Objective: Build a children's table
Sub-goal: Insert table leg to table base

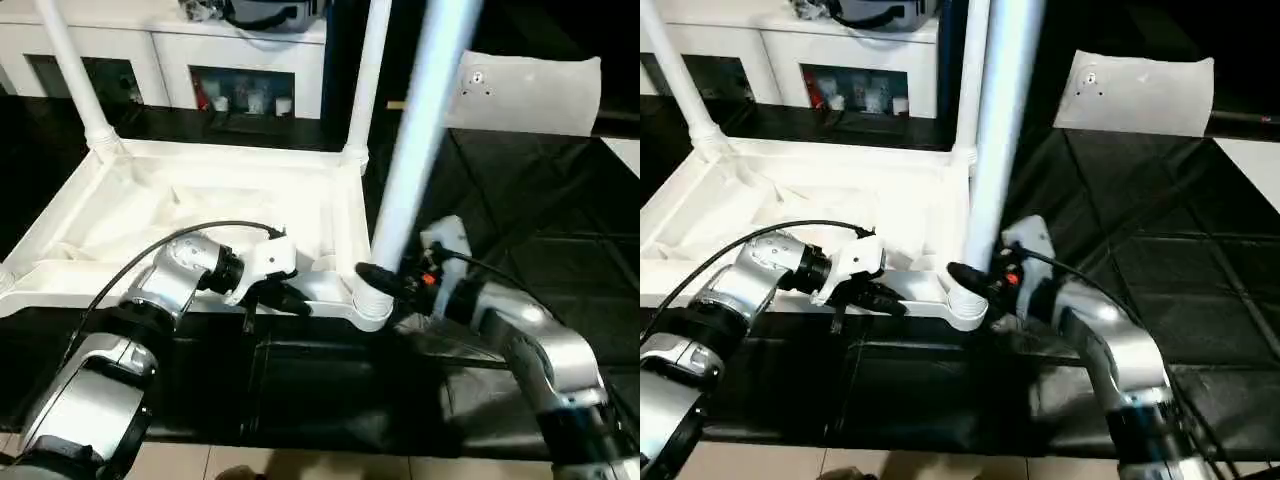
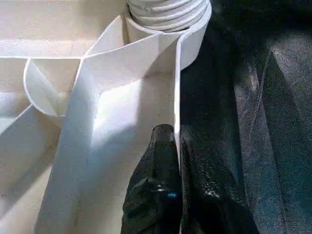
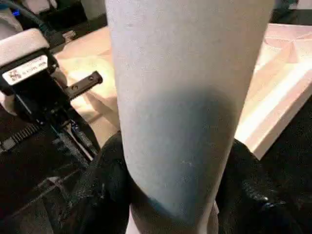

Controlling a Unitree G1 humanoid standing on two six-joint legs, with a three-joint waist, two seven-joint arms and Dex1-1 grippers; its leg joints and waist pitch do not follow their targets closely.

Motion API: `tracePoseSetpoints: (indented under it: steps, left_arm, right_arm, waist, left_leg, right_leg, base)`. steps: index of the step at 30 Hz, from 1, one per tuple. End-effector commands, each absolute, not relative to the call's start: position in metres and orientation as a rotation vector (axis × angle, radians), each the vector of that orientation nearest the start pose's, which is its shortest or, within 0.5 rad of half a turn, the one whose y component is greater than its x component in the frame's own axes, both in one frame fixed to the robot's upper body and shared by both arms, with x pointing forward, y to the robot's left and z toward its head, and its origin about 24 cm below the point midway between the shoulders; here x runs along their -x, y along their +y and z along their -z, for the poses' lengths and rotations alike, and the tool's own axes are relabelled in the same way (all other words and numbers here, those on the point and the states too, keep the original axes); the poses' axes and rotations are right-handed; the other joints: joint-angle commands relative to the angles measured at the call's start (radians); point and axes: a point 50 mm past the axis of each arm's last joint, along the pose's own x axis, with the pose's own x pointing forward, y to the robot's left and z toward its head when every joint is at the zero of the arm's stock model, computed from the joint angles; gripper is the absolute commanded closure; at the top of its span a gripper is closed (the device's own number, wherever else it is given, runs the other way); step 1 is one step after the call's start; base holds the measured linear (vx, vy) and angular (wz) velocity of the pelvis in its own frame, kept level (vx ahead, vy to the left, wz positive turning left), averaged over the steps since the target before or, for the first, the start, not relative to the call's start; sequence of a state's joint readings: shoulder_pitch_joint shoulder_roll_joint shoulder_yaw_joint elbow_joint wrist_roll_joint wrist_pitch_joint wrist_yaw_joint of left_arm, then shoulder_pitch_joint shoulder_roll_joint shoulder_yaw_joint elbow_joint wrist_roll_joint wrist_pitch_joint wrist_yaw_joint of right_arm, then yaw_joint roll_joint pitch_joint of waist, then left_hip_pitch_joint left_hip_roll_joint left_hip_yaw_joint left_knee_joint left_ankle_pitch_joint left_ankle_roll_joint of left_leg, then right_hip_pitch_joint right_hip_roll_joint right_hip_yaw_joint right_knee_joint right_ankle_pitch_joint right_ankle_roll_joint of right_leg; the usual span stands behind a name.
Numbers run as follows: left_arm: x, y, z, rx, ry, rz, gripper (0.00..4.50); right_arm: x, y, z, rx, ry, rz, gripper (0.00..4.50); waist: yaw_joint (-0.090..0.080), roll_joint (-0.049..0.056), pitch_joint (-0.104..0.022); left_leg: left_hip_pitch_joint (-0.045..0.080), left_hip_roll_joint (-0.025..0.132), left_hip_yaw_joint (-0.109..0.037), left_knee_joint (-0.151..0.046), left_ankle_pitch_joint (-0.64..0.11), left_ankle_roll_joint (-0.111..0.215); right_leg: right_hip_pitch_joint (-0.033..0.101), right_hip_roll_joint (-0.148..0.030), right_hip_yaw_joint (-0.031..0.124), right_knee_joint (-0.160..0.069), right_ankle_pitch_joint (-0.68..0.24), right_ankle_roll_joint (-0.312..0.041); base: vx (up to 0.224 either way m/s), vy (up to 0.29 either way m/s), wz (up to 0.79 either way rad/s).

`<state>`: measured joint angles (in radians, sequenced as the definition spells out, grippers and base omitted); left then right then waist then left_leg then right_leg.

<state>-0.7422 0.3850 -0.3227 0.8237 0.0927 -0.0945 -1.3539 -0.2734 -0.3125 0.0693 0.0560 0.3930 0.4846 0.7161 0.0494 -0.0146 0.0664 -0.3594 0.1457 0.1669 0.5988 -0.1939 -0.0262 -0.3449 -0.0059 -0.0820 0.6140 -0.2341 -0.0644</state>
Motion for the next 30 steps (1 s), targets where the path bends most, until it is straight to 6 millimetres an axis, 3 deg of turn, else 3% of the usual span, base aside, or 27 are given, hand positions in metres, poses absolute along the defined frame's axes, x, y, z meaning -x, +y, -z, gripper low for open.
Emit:
tracePoseSetpoints:
  steps: [1,3,6,7,8,10,11,12,19,22,23,24,25,27,28,29,30]
  left_arm:
    - [-0.333,0.144,-0.070,-0.562,0.444,1.453,4.50]
    - [-0.334,0.146,-0.071,-0.554,0.442,1.435,4.50]
    - [-0.335,0.147,-0.071,-0.551,0.439,1.414,4.50]
    - [-0.336,0.148,-0.071,-0.551,0.438,1.408,4.50]
    - [-0.337,0.148,-0.071,-0.550,0.432,1.396,4.50]
    - [-0.338,0.148,-0.072,-0.547,0.427,1.379,4.50]
    - [-0.339,0.148,-0.072,-0.547,0.427,1.372,4.50]
    - [-0.340,0.149,-0.072,-0.549,0.425,1.363,4.50]
    - [-0.342,0.149,-0.073,-0.551,0.423,1.342,4.50]
    - [-0.341,0.148,-0.071,-0.555,0.425,1.342,4.50]
    - [-0.341,0.148,-0.071,-0.555,0.425,1.342,4.50]
    - [-0.341,0.148,-0.071,-0.556,0.425,1.342,4.50]
    - [-0.341,0.148,-0.070,-0.558,0.425,1.343,4.50]
    - [-0.340,0.148,-0.069,-0.559,0.425,1.342,4.50]
    - [-0.339,0.148,-0.068,-0.565,0.428,1.345,4.50]
    - [-0.338,0.149,-0.067,-0.568,0.429,1.346,4.50]
    - [-0.338,0.149,-0.067,-0.573,0.433,1.351,4.50]
  right_arm:
    - [-0.275,-0.155,-0.039,-0.164,0.394,-0.775,2.59]
    - [-0.270,-0.161,-0.035,-0.185,0.381,-0.741,2.59]
    - [-0.263,-0.165,-0.031,-0.222,0.350,-0.708,2.59]
    - [-0.262,-0.165,-0.031,-0.230,0.343,-0.701,2.59]
    - [-0.259,-0.166,-0.029,-0.238,0.327,-0.693,2.59]
    - [-0.253,-0.166,-0.025,-0.252,0.302,-0.679,2.59]
    - [-0.250,-0.166,-0.023,-0.254,0.297,-0.676,2.59]
    - [-0.247,-0.166,-0.022,-0.250,0.292,-0.674,2.59]
    - [-0.235,-0.163,-0.013,-0.127,0.299,-0.718,2.59]
    - [-0.231,-0.159,-0.009,0.064,0.343,-0.812,2.59]
    - [-0.231,-0.158,-0.009,0.070,0.344,-0.818,2.59]
    - [-0.232,-0.157,-0.010,0.094,0.349,-0.838,2.59]
    - [-0.233,-0.155,-0.011,0.117,0.351,-0.862,2.59]
    - [-0.235,-0.153,-0.012,0.130,0.354,-0.884,2.59]
    - [-0.239,-0.150,-0.014,0.142,0.358,-0.921,2.59]
    - [-0.240,-0.148,-0.015,0.146,0.359,-0.935,2.59]
    - [-0.243,-0.146,-0.016,0.153,0.365,-0.967,2.59]
  waist:
    - [0.013,0.030,-0.072]
    - [0.012,0.024,-0.072]
    - [0.015,0.025,-0.071]
    - [0.017,0.026,-0.072]
    - [0.018,0.034,-0.071]
    - [0.017,0.030,-0.069]
    - [0.019,0.038,-0.068]
    - [0.019,0.032,-0.069]
    - [0.022,0.040,-0.072]
    - [0.022,0.029,-0.071]
    - [0.023,0.032,-0.070]
    - [0.023,0.027,-0.069]
    - [0.021,0.017,-0.067]
    - [0.022,0.024,-0.066]
    - [0.018,0.004,-0.066]
    - [0.020,0.012,-0.065]
    - [0.017,0.012,-0.064]
  left_leg:
    - [0.009,0.118,-0.051,-0.063,-0.102,0.058]
    - [0.010,0.118,-0.049,-0.063,-0.105,0.060]
    - [0.007,0.115,-0.049,-0.064,-0.111,0.061]
    - [0.008,0.115,-0.049,-0.063,-0.111,0.063]
    - [0.007,0.117,-0.051,-0.063,-0.118,0.060]
    - [0.007,0.114,-0.050,-0.064,-0.133,0.062]
    - [0.007,0.113,-0.050,-0.063,-0.136,0.061]
    - [0.007,0.111,-0.048,-0.062,-0.135,0.060]
    - [0.005,0.115,-0.051,-0.064,-0.112,0.082]
    - [0.003,0.110,-0.047,-0.062,-0.103,0.088]
    - [0.004,0.109,-0.047,-0.062,-0.102,0.089]
    - [0.005,0.109,-0.046,-0.062,-0.106,0.092]
    - [0.003,0.108,-0.043,-0.062,-0.108,0.095]
    - [0.005,0.109,-0.046,-0.064,-0.111,0.097]
    - [0.006,0.111,-0.044,-0.065,-0.121,0.097]
    - [0.007,0.109,-0.045,-0.064,-0.124,0.094]
    - [0.006,0.109,-0.044,-0.064,-0.129,0.091]
  right_leg:
    - [0.048,-0.183,0.084,-0.070,0.023,-0.209]
    - [0.047,-0.183,0.085,-0.071,0.038,-0.214]
    - [0.050,-0.184,0.084,-0.073,0.030,-0.210]
    - [0.050,-0.185,0.084,-0.075,0.025,-0.208]
    - [0.049,-0.184,0.083,-0.077,0.016,-0.206]
    - [0.048,-0.184,0.084,-0.080,-0.005,-0.207]
    - [0.047,-0.186,0.084,-0.081,-0.018,-0.207]
    - [0.049,-0.183,0.084,-0.084,-0.041,-0.201]
    - [0.045,-0.180,0.080,-0.080,-0.015,-0.182]
    - [0.047,-0.180,0.082,-0.081,-0.027,-0.174]
    - [0.046,-0.179,0.081,-0.082,-0.035,-0.172]
    - [0.045,-0.179,0.081,-0.084,-0.060,-0.167]
    - [0.045,-0.177,0.081,-0.087,-0.080,-0.158]
    - [0.042,-0.177,0.081,-0.089,-0.108,-0.148]
    - [0.042,-0.178,0.082,-0.090,-0.133,-0.145]
    - [0.041,-0.181,0.082,-0.089,-0.147,-0.148]
    - [0.041,-0.181,0.081,-0.094,-0.176,-0.144]
  base:
    - [0.000,0.000,0.00]
    - [0.000,0.000,0.00]
    - [0.000,0.000,0.00]
    - [0.000,0.000,0.00]
    - [0.000,0.000,0.00]
    - [0.000,0.000,0.00]
    - [0.000,0.000,0.00]
    - [0.000,0.000,0.00]
    - [0.000,0.000,0.00]
    - [0.000,0.000,0.00]
    - [0.000,0.000,0.00]
    - [0.000,0.000,0.00]
    - [0.000,0.000,0.00]
    - [0.000,0.000,0.00]
    - [0.000,0.000,0.00]
    - [0.000,0.000,0.00]
    - [0.000,0.000,0.00]
